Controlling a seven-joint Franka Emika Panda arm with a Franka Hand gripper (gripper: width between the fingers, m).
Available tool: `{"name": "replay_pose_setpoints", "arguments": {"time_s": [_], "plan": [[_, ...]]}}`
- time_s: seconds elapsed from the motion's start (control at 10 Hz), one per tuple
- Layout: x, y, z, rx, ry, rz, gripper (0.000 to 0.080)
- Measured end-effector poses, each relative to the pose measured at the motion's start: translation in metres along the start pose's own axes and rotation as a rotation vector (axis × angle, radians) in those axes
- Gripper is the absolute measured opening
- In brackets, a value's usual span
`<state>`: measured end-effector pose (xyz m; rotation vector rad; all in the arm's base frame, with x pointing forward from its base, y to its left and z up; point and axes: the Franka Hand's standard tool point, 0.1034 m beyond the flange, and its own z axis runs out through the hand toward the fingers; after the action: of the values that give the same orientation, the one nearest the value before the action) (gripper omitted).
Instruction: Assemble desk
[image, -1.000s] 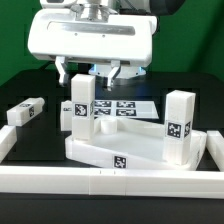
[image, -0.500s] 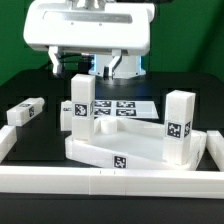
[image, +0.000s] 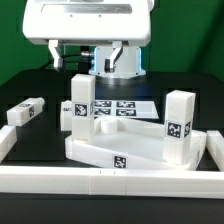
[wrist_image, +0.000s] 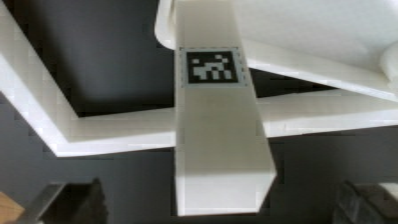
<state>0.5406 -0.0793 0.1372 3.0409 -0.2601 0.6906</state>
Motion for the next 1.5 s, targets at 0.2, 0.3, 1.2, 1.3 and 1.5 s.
{"name": "replay_pose_setpoints", "arguments": {"time_s": [0.2,0.3,1.2,1.3,1.5], "plan": [[0.001,-0.005,0.004,0.057,-0.143,0.009,0.0649],[-0.003,-0.006,0.004,0.084,-0.245,0.014,0.0649],[0.007,-0.002,0.011,0.068,-0.415,-0.085,0.0649],[0.006,-0.002,0.013,0.073,-0.414,-0.122,0.0649],[0.003,0.003,0.016,0.101,-0.421,-0.108,0.0649]]}}
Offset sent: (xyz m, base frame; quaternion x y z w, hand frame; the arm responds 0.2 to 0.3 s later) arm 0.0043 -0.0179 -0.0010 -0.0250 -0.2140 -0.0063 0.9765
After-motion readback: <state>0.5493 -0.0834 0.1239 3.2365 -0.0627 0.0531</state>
